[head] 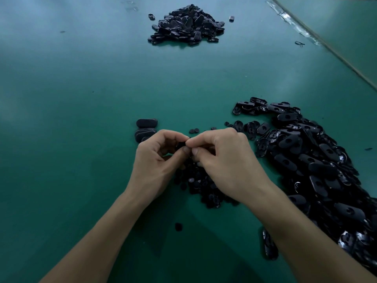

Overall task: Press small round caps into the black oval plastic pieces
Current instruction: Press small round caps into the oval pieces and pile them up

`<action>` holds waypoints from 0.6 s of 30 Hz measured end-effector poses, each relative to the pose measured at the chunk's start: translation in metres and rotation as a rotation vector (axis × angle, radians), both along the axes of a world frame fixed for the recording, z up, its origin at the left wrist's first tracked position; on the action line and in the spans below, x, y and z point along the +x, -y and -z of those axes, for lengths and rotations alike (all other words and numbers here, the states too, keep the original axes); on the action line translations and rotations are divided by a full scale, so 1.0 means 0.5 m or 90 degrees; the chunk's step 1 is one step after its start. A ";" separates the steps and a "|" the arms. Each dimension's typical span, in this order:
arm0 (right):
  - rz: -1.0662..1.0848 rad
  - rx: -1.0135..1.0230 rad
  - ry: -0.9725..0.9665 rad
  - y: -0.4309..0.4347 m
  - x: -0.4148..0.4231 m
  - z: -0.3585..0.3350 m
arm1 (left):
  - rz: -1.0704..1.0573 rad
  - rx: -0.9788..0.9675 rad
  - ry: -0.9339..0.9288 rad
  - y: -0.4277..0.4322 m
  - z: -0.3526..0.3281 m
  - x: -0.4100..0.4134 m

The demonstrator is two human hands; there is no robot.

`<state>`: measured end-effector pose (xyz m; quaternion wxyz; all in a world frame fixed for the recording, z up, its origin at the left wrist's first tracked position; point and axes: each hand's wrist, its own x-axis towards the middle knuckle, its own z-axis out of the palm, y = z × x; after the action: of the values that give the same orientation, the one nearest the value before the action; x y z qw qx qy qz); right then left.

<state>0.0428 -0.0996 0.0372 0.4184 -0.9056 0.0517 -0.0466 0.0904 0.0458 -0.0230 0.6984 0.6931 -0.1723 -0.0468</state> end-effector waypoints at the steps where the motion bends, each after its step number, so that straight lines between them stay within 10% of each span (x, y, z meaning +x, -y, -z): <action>1: -0.013 -0.001 -0.009 0.004 0.001 -0.003 | 0.002 -0.002 -0.004 0.000 0.000 0.000; 18: -0.057 0.095 -0.025 0.045 0.016 0.008 | 0.032 -0.093 -0.110 0.001 -0.007 0.002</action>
<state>0.0511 -0.1221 0.0333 0.4851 -0.8741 0.0231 -0.0062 0.0915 0.0454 -0.0197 0.7577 0.6294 -0.1318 -0.1110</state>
